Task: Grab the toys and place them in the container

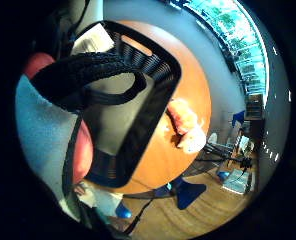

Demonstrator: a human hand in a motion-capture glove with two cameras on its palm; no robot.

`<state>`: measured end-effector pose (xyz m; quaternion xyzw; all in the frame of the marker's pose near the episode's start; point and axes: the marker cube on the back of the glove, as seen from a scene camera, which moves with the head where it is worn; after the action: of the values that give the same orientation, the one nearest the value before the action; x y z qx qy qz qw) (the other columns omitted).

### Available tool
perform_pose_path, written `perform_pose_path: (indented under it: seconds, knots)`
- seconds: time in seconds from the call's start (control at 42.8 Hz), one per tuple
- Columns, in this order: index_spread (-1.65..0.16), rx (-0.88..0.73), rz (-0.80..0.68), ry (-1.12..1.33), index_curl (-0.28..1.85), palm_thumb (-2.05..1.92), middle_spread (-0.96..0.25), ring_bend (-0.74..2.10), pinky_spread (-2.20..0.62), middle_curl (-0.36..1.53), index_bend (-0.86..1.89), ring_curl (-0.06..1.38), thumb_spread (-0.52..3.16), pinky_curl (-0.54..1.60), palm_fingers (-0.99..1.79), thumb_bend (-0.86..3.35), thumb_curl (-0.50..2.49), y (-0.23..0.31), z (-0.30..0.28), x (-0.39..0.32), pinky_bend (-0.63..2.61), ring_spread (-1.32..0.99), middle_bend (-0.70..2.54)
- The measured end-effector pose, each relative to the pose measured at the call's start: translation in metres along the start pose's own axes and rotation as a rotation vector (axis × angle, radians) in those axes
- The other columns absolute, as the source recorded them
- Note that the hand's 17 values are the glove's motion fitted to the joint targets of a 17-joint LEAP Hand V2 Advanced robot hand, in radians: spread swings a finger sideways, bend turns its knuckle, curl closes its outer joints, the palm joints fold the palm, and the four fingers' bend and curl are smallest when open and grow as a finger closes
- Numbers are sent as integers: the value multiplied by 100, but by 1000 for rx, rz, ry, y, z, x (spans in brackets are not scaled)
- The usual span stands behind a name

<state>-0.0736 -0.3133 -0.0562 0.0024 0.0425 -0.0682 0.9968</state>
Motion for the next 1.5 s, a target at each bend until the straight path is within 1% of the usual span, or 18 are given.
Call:
perform_pose_path:
  seconds: [0.187, 0.327, 0.374, 0.421, 0.468, 0.514, 0.608, 0.795, 0.982, 1.099, 1.216, 1.332, 1.356, 1.426, 1.496]
  knots:
    - [-37, -14, 29, 8, 77, 74, -36, 93, -36, 92, 30, 87, 75, 50, 16, 10, 106, -7, 8, -5, 139, -60, 45]
    - [-35, -39, 40, -3, 71, 57, -31, 93, -33, 89, 16, 86, 98, 49, 16, 7, 103, -7, 12, -6, 140, -55, 39]
    - [-35, -49, 44, 18, 69, 55, -29, 88, -30, 88, 13, 85, 104, 48, 4, 7, 102, -6, 14, -6, 139, -53, 35]
    - [-35, -51, 49, 47, 69, 53, -27, 85, -28, 87, 15, 86, 109, 49, -2, 7, 100, -5, 16, -7, 139, -50, 34]
    - [-34, -41, 53, 68, 67, 53, -24, 79, -23, 84, 15, 84, 113, 48, -8, 7, 97, -6, 17, -11, 138, -46, 29]
    - [-34, -28, 52, 79, 65, 49, -20, 65, -16, 79, 16, 80, 116, 47, -22, 4, 93, -6, 16, -14, 140, -38, 19]
    - [-32, -2, 43, 83, 62, 46, -14, 45, -9, 72, 17, 75, 120, 45, -30, 1, 86, -3, 13, -12, 137, -27, 12]
    - [-31, -13, 43, 60, 57, 40, -6, 23, 1, 59, 16, 66, 125, 40, -26, -2, 74, 11, 9, -4, 126, -13, 8]
    - [-31, -57, 76, 83, 55, 35, -3, 16, 4, 49, 20, 60, 129, 36, -19, -2, 64, 45, 15, 12, 115, -5, 9]
    - [-31, -50, 126, 84, 54, 31, -2, 14, 5, 44, 21, 56, 133, 34, -18, -2, 59, 65, 18, 15, 109, -2, 10]
    - [-31, -49, 146, 96, 54, 28, -1, 14, 5, 40, 21, 53, 136, 32, -17, -2, 55, 94, 20, 25, 104, 0, 11]
    - [-31, -38, 260, 83, 53, 25, 0, 14, 6, 36, 21, 50, 138, 32, -16, -2, 51, 121, 24, 34, 101, 1, 12]
    - [-31, -36, 251, 80, 53, 25, 0, 14, 6, 36, 22, 49, 139, 31, -16, -1, 51, 128, 25, 35, 101, 1, 11]
    - [-31, -30, 163, 72, 53, 24, 0, 13, 6, 34, 22, 47, 140, 31, -16, -1, 49, 151, 29, 41, 100, 2, 11]
    - [-31, -22, 139, 59, 53, 23, 0, 13, 6, 32, 21, 46, 141, 31, -16, -1, 47, 174, 35, 52, 99, 2, 11]
